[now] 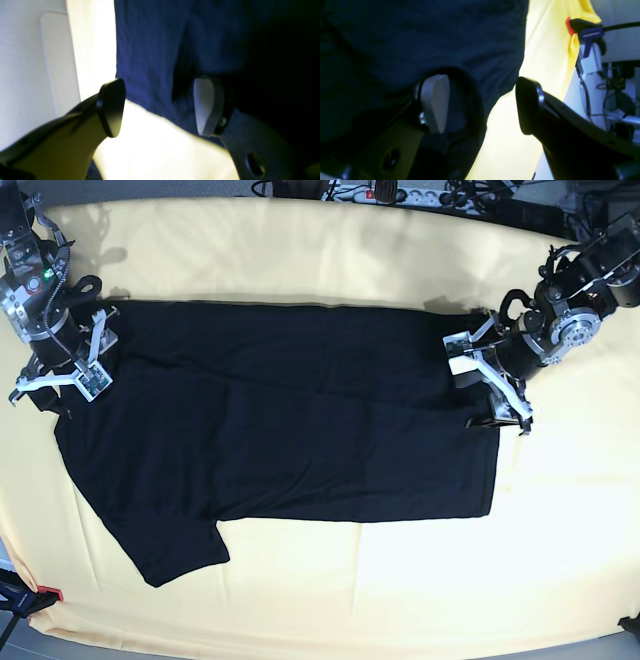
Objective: Fold the T-shirt properly
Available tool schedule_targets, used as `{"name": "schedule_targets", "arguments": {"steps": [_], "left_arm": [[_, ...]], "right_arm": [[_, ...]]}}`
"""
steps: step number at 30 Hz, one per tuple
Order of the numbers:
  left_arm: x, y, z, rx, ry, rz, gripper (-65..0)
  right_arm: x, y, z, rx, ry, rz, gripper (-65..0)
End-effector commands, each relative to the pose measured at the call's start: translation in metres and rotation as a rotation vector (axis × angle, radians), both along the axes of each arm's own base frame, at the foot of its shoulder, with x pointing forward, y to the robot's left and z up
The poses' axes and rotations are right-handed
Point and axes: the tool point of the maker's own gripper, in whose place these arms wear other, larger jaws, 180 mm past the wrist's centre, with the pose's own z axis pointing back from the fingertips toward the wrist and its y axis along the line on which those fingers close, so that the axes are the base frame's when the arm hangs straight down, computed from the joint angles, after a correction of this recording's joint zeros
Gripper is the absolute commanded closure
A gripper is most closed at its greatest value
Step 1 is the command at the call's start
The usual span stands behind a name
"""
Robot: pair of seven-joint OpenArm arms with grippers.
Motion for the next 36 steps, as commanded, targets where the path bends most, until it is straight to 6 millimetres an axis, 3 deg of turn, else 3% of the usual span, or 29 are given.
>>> {"name": "schedule_targets", "arguments": {"steps": [1, 6, 8, 11, 16, 21, 23, 26, 30, 36], "left_arm": [[0.012, 0.012, 0.018, 0.036, -0.068, 0.013, -43.1], [0.016, 0.032, 0.026, 0.086, -0.086, 0.036, -43.0], [0.015, 0.033, 0.025, 0.073, -0.069, 0.048, -43.0], [0.008, 0.033, 0.017, 0.077, -0.005, 0.047, -43.0], [0.006, 0.041, 0.011, 0.122, 0.023, 0.053, -43.0], [-0.067, 0.016, -0.026, 0.12, 0.431, -0.12, -43.0], [-0.089, 0.01, -0.032, 0.117, 0.517, -0.167, -43.0], [-0.097, 0.011, -0.038, 0.116, 0.545, -0.172, -43.0], [-0.087, 0.014, -0.036, 0.129, 0.486, -0.151, -43.0], [-0.067, 0.027, -0.036, 0.159, 0.398, -0.095, -43.0]], "right_arm": [[0.008, 0.002, 0.02, -0.014, -0.057, 0.014, -43.3], [0.017, 0.001, 0.063, -0.058, -0.228, -0.049, -43.3], [0.016, 0.001, 0.067, -0.072, -0.231, -0.061, -43.3], [0.003, 0.017, 0.045, 0.011, -0.091, -0.019, -43.3], [-0.034, 0.052, 0.006, 0.169, 0.14, 0.093, -43.3], [-0.071, 0.061, -0.02, 0.135, 0.291, 0.189, -43.3], [-0.086, 0.057, -0.03, 0.093, 0.335, 0.206, -43.3], [-0.092, 0.042, -0.038, 0.023, 0.334, 0.17, -43.3], [-0.087, 0.02, -0.049, -0.024, 0.307, 0.12, -43.3], [-0.095, -0.01, -0.073, -0.07, 0.36, 0.058, -43.3]]}}
